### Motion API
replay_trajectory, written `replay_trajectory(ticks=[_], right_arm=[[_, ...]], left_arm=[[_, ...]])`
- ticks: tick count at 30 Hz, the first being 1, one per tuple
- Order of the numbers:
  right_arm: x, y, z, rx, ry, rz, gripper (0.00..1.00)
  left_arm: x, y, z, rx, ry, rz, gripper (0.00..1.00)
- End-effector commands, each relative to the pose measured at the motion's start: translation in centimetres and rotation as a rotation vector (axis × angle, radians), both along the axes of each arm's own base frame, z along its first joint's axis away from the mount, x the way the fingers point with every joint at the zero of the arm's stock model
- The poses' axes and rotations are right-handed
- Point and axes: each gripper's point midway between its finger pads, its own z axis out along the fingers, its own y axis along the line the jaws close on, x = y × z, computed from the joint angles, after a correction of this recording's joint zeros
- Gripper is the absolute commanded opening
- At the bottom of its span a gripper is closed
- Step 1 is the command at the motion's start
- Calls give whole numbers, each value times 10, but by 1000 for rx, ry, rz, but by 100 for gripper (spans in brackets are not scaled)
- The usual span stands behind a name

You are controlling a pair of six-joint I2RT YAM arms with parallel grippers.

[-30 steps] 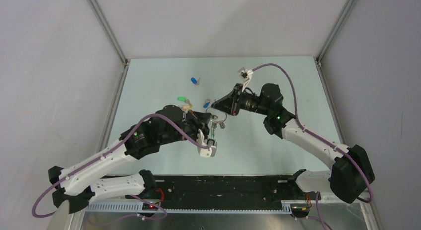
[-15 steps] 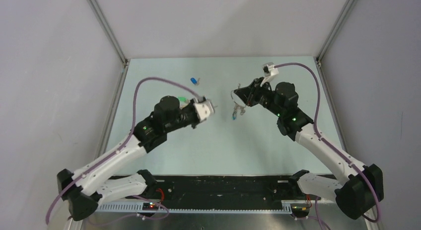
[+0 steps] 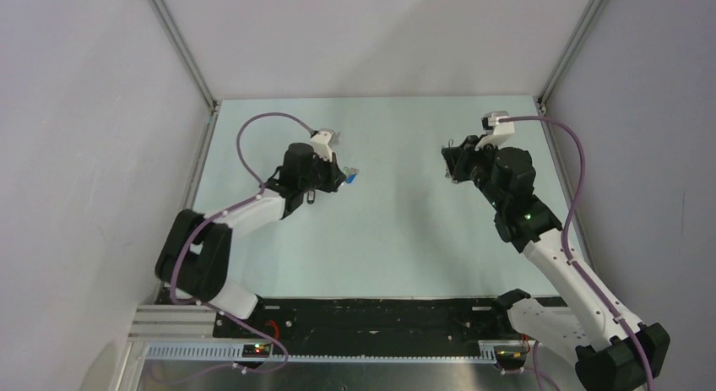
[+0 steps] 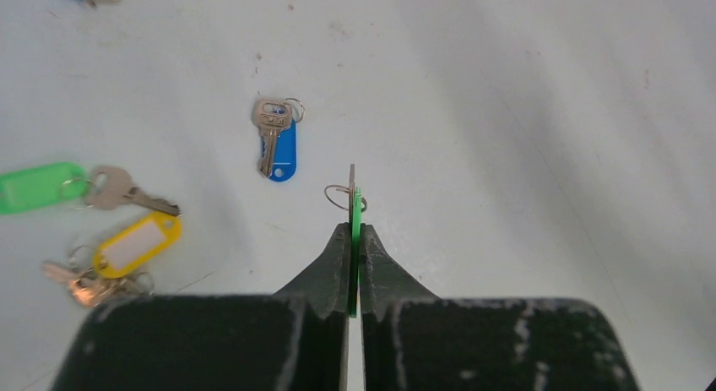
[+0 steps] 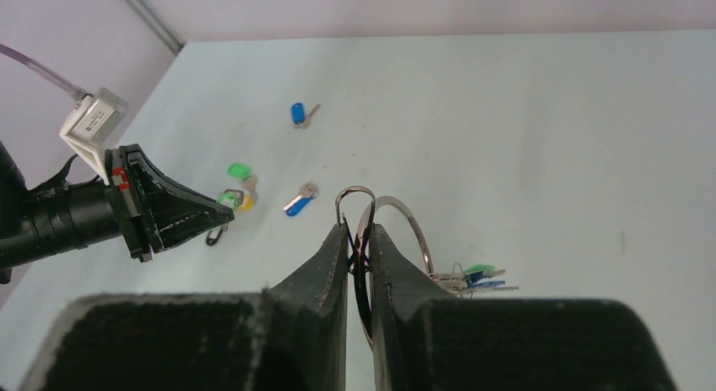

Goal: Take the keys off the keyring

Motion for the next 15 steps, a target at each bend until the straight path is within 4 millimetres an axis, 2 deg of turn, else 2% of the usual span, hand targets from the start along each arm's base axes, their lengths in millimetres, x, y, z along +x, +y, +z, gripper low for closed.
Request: replay_trajectory(ticks=[1,3,6,7,9,10,11,12,13,15], right_arm=[[6,-23,-6,-44,8,-107,0],[8,-31,-11,-49,30,-151,0],[10,-41,-20,-55,59,-201,0],[11,-40,-23,-53,68,-196,0],[11,-36,-27,-45,85,-178,0],[13,-33,-29,-42,91,-170,0],[13,-30,-30,-36,94,-157,0],[15,-27,-33,-38,104,-147,0],[14,-21,-34,-33,106,-115,0],[13,-5,-37,-28,113,-46,0]], left_arm=[[35,-21,14,-144,-23,49,5],[38,-22,-1,-142,3,66,8],[40,-17,-16,-129,19,103,22],[41,-14,-20,-122,13,118,24],[43,-10,-23,-110,7,141,36],[44,-8,-20,-110,-2,149,50],[43,-4,-21,-103,-7,164,57],[42,-2,-10,-110,-33,172,74],[39,4,-9,-106,-41,190,92],[31,13,10,-119,-86,212,99]])
